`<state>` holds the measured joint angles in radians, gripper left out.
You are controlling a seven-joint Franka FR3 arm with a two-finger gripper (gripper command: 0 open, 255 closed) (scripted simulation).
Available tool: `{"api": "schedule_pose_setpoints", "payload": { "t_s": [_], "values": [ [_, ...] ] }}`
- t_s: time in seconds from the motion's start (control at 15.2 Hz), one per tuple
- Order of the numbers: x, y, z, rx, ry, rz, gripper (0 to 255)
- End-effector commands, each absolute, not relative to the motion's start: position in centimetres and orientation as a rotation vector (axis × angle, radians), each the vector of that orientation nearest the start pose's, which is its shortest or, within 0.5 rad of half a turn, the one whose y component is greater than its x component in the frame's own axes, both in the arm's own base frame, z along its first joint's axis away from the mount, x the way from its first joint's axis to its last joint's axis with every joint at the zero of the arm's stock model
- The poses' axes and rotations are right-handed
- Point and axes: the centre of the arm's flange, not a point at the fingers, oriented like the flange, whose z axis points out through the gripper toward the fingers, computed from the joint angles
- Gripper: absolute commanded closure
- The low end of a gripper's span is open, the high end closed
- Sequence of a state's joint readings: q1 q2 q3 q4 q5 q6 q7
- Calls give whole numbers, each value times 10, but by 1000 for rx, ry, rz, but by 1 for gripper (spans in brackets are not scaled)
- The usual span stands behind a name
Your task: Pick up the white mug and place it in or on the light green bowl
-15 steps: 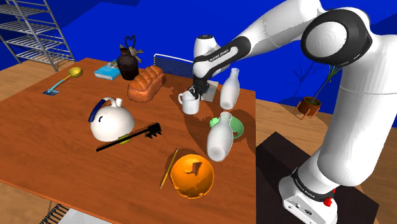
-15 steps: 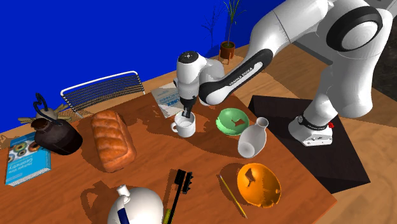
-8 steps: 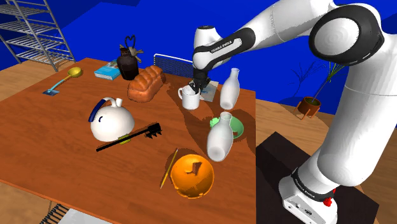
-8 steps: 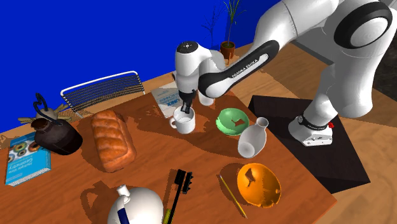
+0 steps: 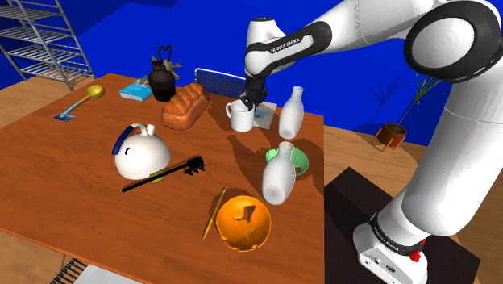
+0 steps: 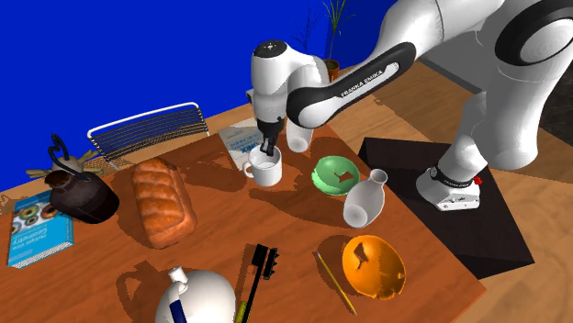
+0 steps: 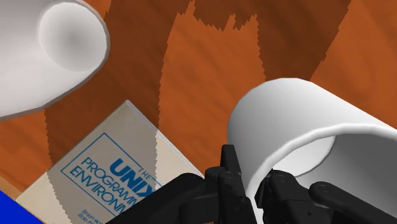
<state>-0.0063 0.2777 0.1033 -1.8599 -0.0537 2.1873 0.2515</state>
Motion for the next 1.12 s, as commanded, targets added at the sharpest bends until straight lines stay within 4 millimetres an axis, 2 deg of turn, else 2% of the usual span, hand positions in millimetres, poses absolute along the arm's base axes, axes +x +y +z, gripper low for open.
{"api": "schedule_pose_setpoints", "payload": {
  "t_s": [0.0,0.2,1.06],
  "values": [
    [626,55,386,-3141,203,-84,255],
    [626,55,402,-3141,203,-84,255],
    [460,16,422,-3141,203,-84,255]
  ]
}}
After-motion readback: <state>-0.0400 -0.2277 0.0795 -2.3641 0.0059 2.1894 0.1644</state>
